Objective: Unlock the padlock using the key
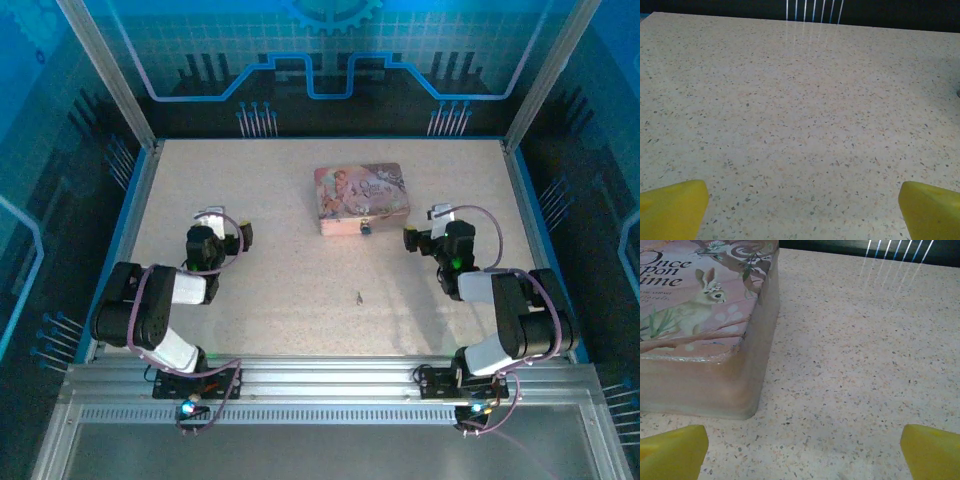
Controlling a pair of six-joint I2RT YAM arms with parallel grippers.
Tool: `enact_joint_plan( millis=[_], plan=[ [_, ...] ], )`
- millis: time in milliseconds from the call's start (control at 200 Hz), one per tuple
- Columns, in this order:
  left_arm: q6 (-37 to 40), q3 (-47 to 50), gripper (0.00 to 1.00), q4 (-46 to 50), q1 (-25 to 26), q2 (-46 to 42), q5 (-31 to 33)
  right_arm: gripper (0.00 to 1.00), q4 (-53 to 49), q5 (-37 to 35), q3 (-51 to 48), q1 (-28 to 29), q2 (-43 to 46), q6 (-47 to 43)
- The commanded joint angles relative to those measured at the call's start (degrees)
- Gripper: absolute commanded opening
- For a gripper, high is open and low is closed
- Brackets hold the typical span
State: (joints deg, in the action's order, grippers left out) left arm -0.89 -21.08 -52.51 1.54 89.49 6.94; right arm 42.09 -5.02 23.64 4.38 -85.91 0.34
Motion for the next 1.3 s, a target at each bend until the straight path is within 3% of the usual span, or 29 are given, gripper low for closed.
enact_joint_plan(
  millis=[0,570,750,875,1015,1296],
  plan=[
    [1.3,-1.0,0.99,0.2,-0.5,-0.7,-1.4,1.00,1.3,0.8,1.0,-0.8,-0.2,-0.7],
    [0.9,-1.2,0.99,0.4,-0.8,-0.7,-1.7,1.00,1.1,1.4,1.1,-1.2,-0.2,-0.5],
    [-0.3,0.3,0.99,-2.2,-1.0,-0.9,1.3,1.00,0.8,1.1,1.3,-1.1,-0.1,-0.4],
    [0.0,2.4,0.99,-1.6,-0.9,-6.6,1.4,1.00,-11.2,0.0,6.0,-1.1,3.9,0.2],
    [-1.4,-1.0,0.99,14.0,0.2,-18.4,4.2,1.00,-28.4,0.4,13.1,-0.4,9.6,3.7],
    [-23.7,-11.2,0.99,42.9,1.2,-30.7,-3.7,1.00,-61.4,-0.9,24.7,7.4,16.4,21.5]
  ],
)
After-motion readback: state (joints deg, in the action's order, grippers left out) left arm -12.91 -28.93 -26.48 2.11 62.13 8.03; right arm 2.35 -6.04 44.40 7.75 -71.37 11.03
